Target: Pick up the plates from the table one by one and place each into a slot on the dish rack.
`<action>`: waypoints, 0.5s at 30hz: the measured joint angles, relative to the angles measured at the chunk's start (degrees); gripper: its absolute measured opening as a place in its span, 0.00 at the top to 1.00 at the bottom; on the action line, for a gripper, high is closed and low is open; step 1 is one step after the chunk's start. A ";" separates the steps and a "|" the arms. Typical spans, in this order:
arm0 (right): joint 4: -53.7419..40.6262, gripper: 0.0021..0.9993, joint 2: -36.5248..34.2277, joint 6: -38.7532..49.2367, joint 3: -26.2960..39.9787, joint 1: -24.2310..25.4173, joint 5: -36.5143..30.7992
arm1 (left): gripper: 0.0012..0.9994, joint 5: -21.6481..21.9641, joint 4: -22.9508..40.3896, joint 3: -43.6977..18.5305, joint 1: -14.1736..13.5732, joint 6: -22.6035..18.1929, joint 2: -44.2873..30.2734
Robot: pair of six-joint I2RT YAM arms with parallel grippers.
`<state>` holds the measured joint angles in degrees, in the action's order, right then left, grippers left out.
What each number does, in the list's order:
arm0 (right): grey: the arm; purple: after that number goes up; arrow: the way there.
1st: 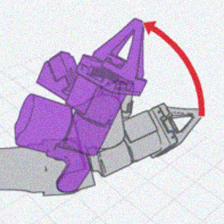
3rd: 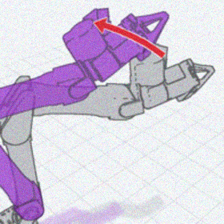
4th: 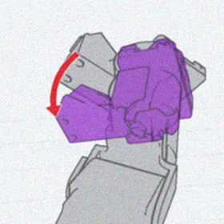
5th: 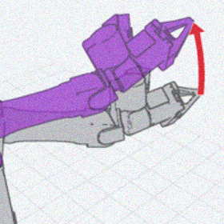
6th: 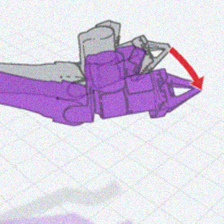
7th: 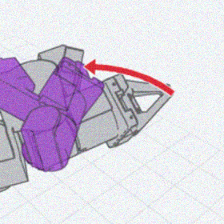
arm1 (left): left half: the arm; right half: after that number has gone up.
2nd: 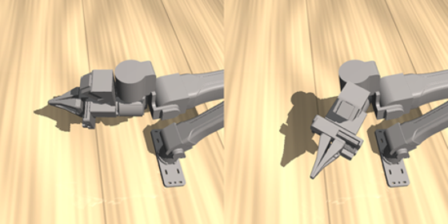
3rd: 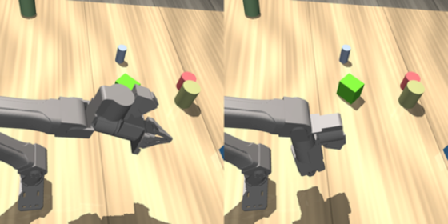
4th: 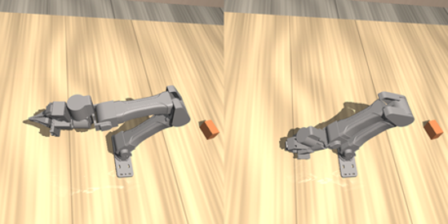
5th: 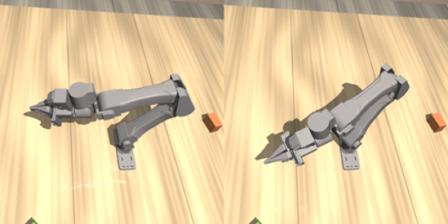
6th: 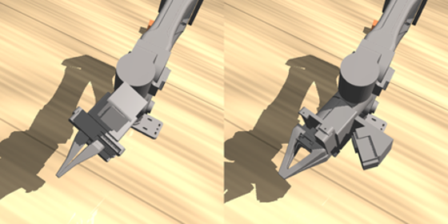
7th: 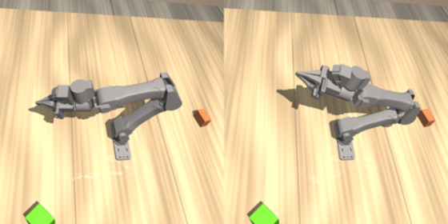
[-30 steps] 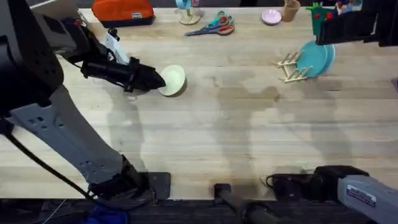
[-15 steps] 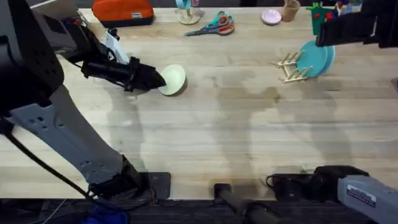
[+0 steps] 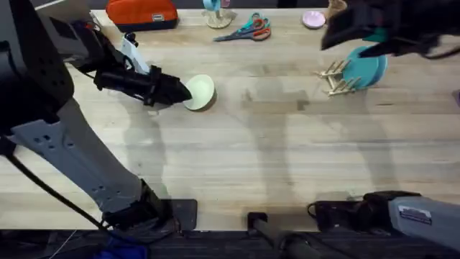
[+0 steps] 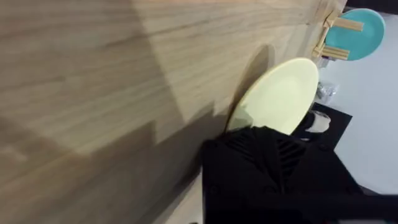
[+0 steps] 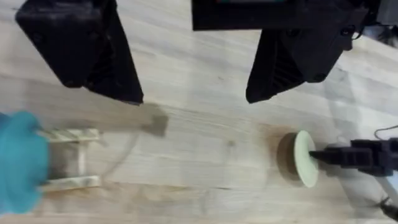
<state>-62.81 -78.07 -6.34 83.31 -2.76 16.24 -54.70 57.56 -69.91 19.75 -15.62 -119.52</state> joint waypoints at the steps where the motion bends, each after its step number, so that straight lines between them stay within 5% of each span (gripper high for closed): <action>1: 0.71 0.00 -1.36 -0.71 0.00 -0.62 0.47 | 0.96 0.00 0.00 0.00 0.00 0.00 0.00; 15: 14.94 0.00 -19.84 -8.35 0.00 -14.07 2.91 | 0.96 0.00 0.00 0.00 0.00 0.00 0.00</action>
<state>-47.88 -97.91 -14.69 83.31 -16.83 19.15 -54.70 57.56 -69.91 19.75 -15.62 -119.52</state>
